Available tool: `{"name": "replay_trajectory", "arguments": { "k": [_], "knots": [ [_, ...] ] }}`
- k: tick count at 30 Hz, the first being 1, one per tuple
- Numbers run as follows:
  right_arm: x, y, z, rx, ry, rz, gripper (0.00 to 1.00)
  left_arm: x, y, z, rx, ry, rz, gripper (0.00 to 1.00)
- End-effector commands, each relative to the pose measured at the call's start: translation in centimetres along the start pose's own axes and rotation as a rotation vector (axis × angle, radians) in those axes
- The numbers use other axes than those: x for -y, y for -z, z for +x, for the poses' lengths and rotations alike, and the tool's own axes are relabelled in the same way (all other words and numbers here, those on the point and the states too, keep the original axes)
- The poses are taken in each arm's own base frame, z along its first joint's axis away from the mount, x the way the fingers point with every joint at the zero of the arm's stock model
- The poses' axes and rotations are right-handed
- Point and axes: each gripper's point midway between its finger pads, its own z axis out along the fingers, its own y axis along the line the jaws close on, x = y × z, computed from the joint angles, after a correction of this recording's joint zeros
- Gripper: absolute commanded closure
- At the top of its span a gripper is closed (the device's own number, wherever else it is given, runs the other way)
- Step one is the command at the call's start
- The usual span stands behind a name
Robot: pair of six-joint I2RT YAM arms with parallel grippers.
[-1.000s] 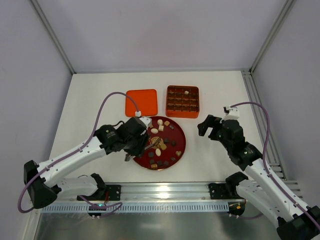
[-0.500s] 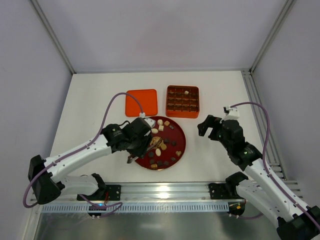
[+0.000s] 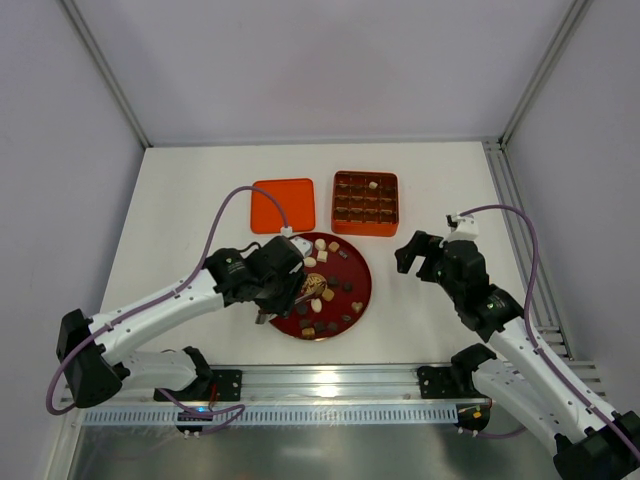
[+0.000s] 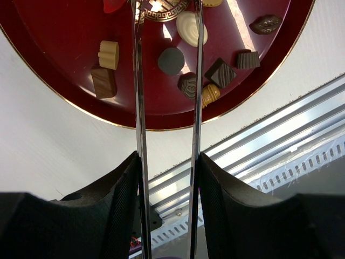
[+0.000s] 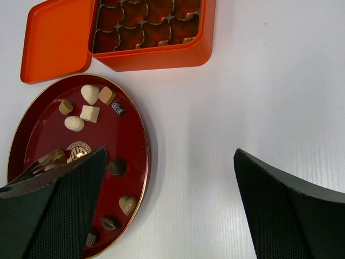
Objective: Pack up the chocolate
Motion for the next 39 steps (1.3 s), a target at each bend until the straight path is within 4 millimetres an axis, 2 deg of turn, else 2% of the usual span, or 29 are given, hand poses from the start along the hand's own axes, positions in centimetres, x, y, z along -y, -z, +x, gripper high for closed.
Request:
{"name": "replay_trajectory", "arguments": {
  "k": [1, 21, 26, 32, 39],
  "knots": [
    [-0.5, 0.1, -1.2, 0.047, -0.014, -0.014, 0.00, 0.8, 1.1, -1.6, 0.057, 0.004, 0.035, 0.55],
    [-0.4, 0.2, -1.2, 0.047, -0.009, -0.009, 0.00, 1.4, -0.3, -1.7, 0.022, -0.016, 0.038, 0.61],
    [-0.4, 0.3, -1.4, 0.053, -0.010, -0.007, 0.00, 1.6, 0.0, -2.0, 0.027, -0.014, 0.044, 0.64],
    [-0.3, 0.2, -1.2, 0.048, -0.012, -0.008, 0.00, 1.1, 0.4, -2.4, 0.041, -0.013, 0.017, 0.74],
    [-0.4, 0.3, -1.4, 0.055, -0.013, -0.010, 0.00, 0.7, 1.6, -4.5, 0.115, -0.011, -0.019, 0.76]
  ]
}}
